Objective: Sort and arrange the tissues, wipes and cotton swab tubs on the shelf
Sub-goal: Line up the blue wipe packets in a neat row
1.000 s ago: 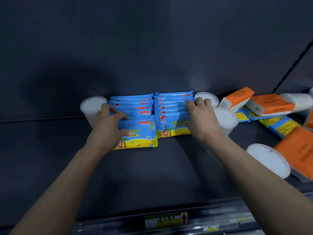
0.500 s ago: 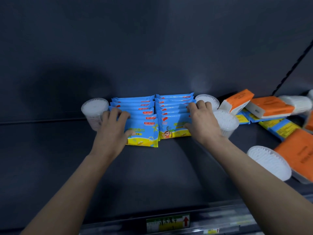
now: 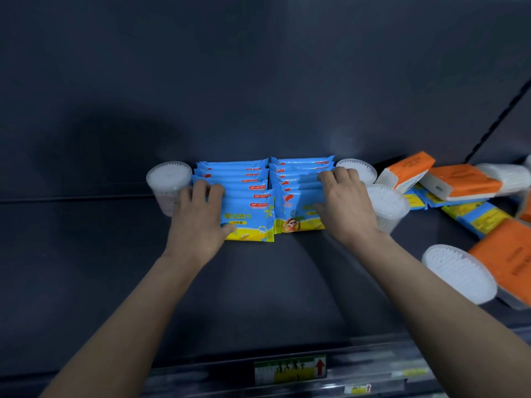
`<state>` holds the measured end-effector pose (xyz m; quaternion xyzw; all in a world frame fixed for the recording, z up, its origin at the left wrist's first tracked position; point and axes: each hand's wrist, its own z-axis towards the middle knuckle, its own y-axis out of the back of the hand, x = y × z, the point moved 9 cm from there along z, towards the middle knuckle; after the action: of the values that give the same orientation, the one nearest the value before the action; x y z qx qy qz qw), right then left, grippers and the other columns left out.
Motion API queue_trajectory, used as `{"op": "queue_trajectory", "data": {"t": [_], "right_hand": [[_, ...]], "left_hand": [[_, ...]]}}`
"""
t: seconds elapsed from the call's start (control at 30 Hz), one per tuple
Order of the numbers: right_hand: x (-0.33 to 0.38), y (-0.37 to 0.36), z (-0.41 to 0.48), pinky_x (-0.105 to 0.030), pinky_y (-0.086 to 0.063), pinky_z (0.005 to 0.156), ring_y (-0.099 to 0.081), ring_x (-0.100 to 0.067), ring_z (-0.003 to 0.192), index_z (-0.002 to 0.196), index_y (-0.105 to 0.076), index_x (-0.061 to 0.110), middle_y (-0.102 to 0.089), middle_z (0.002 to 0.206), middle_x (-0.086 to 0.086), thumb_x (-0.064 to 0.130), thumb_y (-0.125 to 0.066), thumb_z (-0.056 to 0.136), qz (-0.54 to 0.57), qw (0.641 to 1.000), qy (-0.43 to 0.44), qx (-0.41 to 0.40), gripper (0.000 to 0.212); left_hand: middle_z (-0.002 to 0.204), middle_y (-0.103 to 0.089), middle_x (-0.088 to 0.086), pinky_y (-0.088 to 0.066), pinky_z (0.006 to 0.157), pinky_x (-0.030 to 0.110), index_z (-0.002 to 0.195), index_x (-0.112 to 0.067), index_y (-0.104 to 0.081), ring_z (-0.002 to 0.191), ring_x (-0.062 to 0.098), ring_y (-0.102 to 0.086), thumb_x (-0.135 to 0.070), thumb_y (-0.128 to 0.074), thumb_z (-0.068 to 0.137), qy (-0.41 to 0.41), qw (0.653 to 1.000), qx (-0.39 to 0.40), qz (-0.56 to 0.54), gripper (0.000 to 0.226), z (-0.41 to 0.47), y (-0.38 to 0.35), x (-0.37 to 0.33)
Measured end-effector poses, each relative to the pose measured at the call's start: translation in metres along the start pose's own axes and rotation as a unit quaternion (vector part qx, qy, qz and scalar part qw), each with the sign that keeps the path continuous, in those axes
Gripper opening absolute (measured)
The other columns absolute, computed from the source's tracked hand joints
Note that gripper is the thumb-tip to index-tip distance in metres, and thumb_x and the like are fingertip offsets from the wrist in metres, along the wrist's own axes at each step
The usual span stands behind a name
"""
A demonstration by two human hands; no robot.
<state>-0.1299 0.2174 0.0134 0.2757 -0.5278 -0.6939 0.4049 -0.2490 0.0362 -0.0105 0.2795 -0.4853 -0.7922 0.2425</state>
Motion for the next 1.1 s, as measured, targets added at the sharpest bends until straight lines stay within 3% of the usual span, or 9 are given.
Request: {"op": "queue_trajectory", "data": {"t": [0.23, 0.47, 0.53, 0.63, 0.73, 0.87, 0.97, 1.1], "right_hand": [[0.013, 0.013, -0.005, -0.041, -0.034, 0.094, -0.044, -0.034, 0.113, 0.123, -0.053, 0.006, -0.054, 0.120, -0.013, 0.013, -0.056, 0.083, 0.045, 0.999, 0.021, -0.019, 0.040], [0.011, 0.019, -0.015, -0.042, -0.034, 0.094, -0.046, -0.034, 0.114, 0.119, -0.058, 0.006, -0.057, 0.119, -0.013, 0.017, -0.059, 0.085, 0.069, 0.997, 0.013, -0.030, 0.036], [0.008, 0.023, -0.021, -0.042, -0.037, 0.091, -0.048, -0.035, 0.112, 0.117, -0.059, 0.006, -0.058, 0.116, -0.014, 0.015, -0.061, 0.083, 0.072, 0.997, 0.006, -0.040, 0.035], [0.002, 0.027, -0.029, -0.042, -0.037, 0.089, -0.049, -0.036, 0.111, 0.115, -0.060, 0.006, -0.059, 0.115, -0.014, 0.014, -0.061, 0.082, 0.069, 0.997, -0.002, -0.043, 0.034], [-0.007, 0.034, -0.039, -0.041, -0.038, 0.087, -0.052, -0.036, 0.108, 0.113, -0.062, 0.007, -0.061, 0.111, -0.013, 0.017, -0.060, 0.081, 0.058, 0.997, 0.000, -0.055, 0.033], [-0.028, 0.052, -0.058, -0.041, -0.040, 0.082, -0.056, -0.035, 0.101, 0.107, -0.064, 0.007, -0.063, 0.104, -0.012, 0.020, -0.058, 0.076, 0.034, 0.997, -0.005, -0.071, 0.034], [-0.052, 0.071, -0.075, -0.041, -0.045, 0.078, -0.059, -0.036, 0.093, 0.101, -0.066, 0.006, -0.066, 0.098, -0.012, 0.020, -0.060, 0.071, 0.011, 0.996, -0.007, -0.092, 0.033], [-0.105, 0.092, -0.100, -0.041, -0.044, 0.082, -0.059, -0.035, 0.100, 0.107, -0.066, 0.008, -0.065, 0.104, -0.011, 0.024, -0.058, 0.073, -0.005, 0.994, -0.029, -0.104, 0.038]], "left_hand": [[0.126, -0.044, 0.014, -0.038, 0.092, 0.048, 0.129, -0.009, -0.045, 0.113, 0.034, -0.040, -0.034, -0.084, 0.059, -0.008, 1.000, 0.001, -0.011, 0.084, -0.008, 0.007, 0.003], [0.126, -0.047, 0.018, -0.028, 0.095, 0.050, 0.127, -0.007, -0.049, 0.115, 0.035, -0.034, -0.034, -0.089, 0.048, -0.055, 0.998, -0.012, 0.038, 0.093, -0.010, 0.009, -0.001], [0.120, -0.051, 0.019, -0.021, 0.094, 0.044, 0.121, -0.005, -0.052, 0.110, 0.030, -0.032, -0.032, -0.088, 0.050, -0.070, 0.996, -0.041, 0.033, 0.084, -0.010, 0.011, -0.005], [0.110, -0.057, 0.017, -0.026, 0.089, 0.043, 0.114, -0.006, -0.054, 0.104, 0.029, -0.037, -0.029, -0.070, 0.070, -0.083, 0.994, -0.064, -0.023, 0.052, -0.006, 0.020, -0.022], [0.105, -0.060, 0.013, -0.027, 0.087, 0.036, 0.111, -0.008, -0.058, 0.100, 0.035, -0.051, -0.020, -0.058, 0.079, -0.123, 0.987, -0.055, -0.083, 0.034, -0.003, 0.029, -0.054], [0.097, -0.062, 0.009, -0.032, 0.082, 0.034, 0.105, -0.011, -0.060, 0.091, 0.032, -0.054, -0.017, -0.059, 0.080, -0.196, 0.969, -0.060, -0.136, 0.027, -0.007, 0.040, -0.106], [0.096, -0.062, 0.008, -0.039, 0.080, 0.040, 0.104, -0.014, -0.056, 0.088, 0.032, -0.056, -0.021, -0.053, 0.082, -0.256, 0.951, -0.060, -0.162, 0.023, -0.016, 0.044, -0.149], [0.096, -0.063, 0.008, -0.042, 0.079, 0.042, 0.103, -0.010, -0.060, 0.087, 0.031, -0.057, -0.017, -0.053, 0.083, -0.300, 0.933, -0.076, -0.182, 0.023, -0.028, 0.055, -0.215]]}}
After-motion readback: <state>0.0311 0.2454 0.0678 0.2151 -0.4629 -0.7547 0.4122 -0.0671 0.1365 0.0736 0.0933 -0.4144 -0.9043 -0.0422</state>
